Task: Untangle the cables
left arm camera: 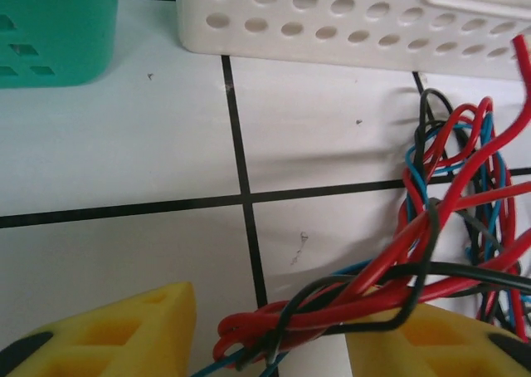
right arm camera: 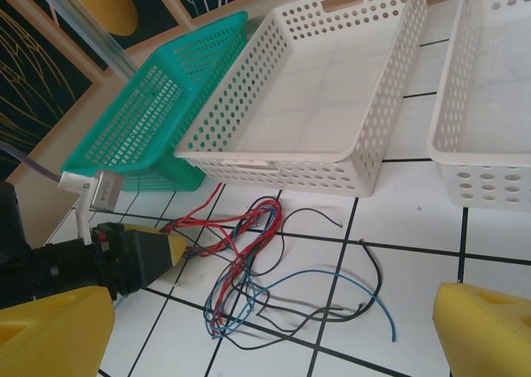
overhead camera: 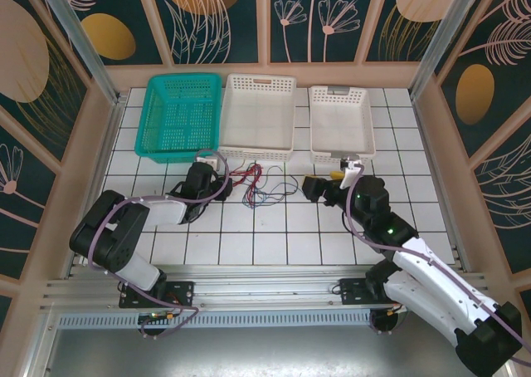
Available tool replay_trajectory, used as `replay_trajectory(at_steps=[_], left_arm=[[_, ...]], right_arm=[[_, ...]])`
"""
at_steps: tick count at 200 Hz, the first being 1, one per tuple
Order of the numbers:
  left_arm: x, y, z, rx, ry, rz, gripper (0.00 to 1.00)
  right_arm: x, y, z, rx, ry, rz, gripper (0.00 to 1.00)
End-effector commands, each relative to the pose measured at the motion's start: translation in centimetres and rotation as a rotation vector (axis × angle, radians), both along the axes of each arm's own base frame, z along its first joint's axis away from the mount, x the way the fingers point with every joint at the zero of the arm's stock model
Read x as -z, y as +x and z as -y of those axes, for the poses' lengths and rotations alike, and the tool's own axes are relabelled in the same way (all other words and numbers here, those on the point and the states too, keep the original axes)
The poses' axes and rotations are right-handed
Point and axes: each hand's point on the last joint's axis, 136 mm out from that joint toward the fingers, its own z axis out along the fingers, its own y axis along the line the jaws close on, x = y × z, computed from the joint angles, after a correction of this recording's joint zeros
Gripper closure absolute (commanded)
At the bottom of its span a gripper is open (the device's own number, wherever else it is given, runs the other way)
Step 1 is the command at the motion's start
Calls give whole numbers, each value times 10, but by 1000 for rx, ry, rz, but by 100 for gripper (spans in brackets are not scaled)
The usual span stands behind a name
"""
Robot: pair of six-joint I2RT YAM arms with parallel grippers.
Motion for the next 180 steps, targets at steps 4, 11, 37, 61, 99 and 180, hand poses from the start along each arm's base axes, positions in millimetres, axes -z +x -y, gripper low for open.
replay_trajectory(at_steps=[4,11,37,61,99,180], left_arm=[[-14,4,12,35,-49,46,60],[-14,4,13,38,-55,46,61],[-12,2,16,59,-66,39,69],[-12,-1,21,81,-86,33,75],[-16,-6,27,106,-109,32,86],[-31,-37,52,186,-99,31,100]], right_arm=[[-2,-6,-7,-29,41,-1,1],[-2,-6,-7,-33,42,-3,1],[-2,-8,-10,-44,46,-4,2],[-1,-9,-14,-53,51,-9,2],[0,-10,-21,-73,51,-14,2],[2,-17,-33,-108,82,-54,3]])
